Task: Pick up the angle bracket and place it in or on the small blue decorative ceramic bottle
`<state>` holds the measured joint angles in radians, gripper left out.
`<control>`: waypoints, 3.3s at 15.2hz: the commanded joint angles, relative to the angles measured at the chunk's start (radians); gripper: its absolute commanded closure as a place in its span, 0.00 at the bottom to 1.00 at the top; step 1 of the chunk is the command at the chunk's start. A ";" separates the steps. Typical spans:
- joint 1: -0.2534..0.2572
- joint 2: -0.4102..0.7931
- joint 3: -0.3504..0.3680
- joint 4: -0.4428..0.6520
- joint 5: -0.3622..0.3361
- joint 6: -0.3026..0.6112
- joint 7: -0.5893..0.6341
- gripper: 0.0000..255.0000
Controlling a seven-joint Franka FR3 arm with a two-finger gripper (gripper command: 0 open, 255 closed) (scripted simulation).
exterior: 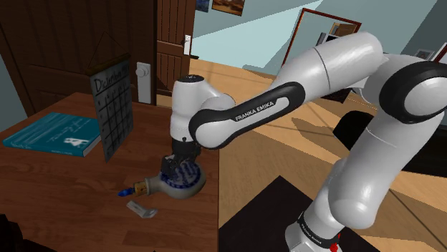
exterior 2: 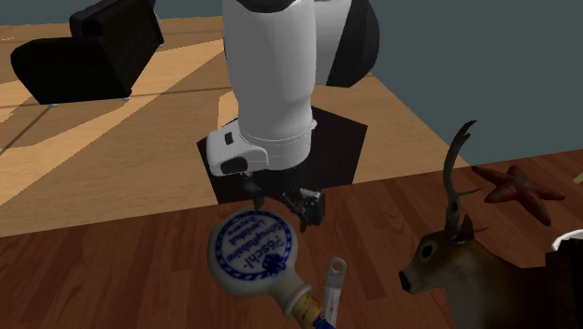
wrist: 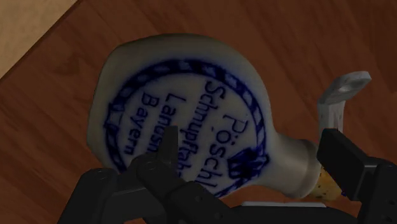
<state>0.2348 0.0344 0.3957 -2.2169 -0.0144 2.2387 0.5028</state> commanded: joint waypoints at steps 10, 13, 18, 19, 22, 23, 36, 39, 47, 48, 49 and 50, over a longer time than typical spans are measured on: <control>0.154 0.404 0.008 0.317 -0.219 0.055 0.177 0.00; 0.176 0.455 -0.002 0.347 -0.243 0.072 0.192 0.00; 0.187 0.500 -0.018 0.342 -0.266 0.120 0.207 0.00; 0.189 0.505 -0.020 0.342 -0.269 0.125 0.209 0.00; 0.189 0.505 -0.020 0.342 -0.269 0.125 0.209 0.00; 0.189 0.505 -0.020 0.342 -0.269 0.125 0.209 0.00; 0.189 0.505 -0.020 0.342 -0.269 0.125 0.208 1.00; 0.177 0.469 -0.007 0.299 -0.245 0.131 0.217 0.00; 0.126 0.311 0.058 0.102 -0.107 0.165 0.250 0.00; 0.129 0.321 0.054 0.100 -0.113 0.176 0.254 0.00; 0.132 0.332 0.051 0.099 -0.119 0.187 0.259 0.00; 0.135 0.342 0.047 0.097 -0.126 0.198 0.263 0.00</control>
<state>0.3651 0.3641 0.4466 -2.1204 -0.1330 2.4259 0.7591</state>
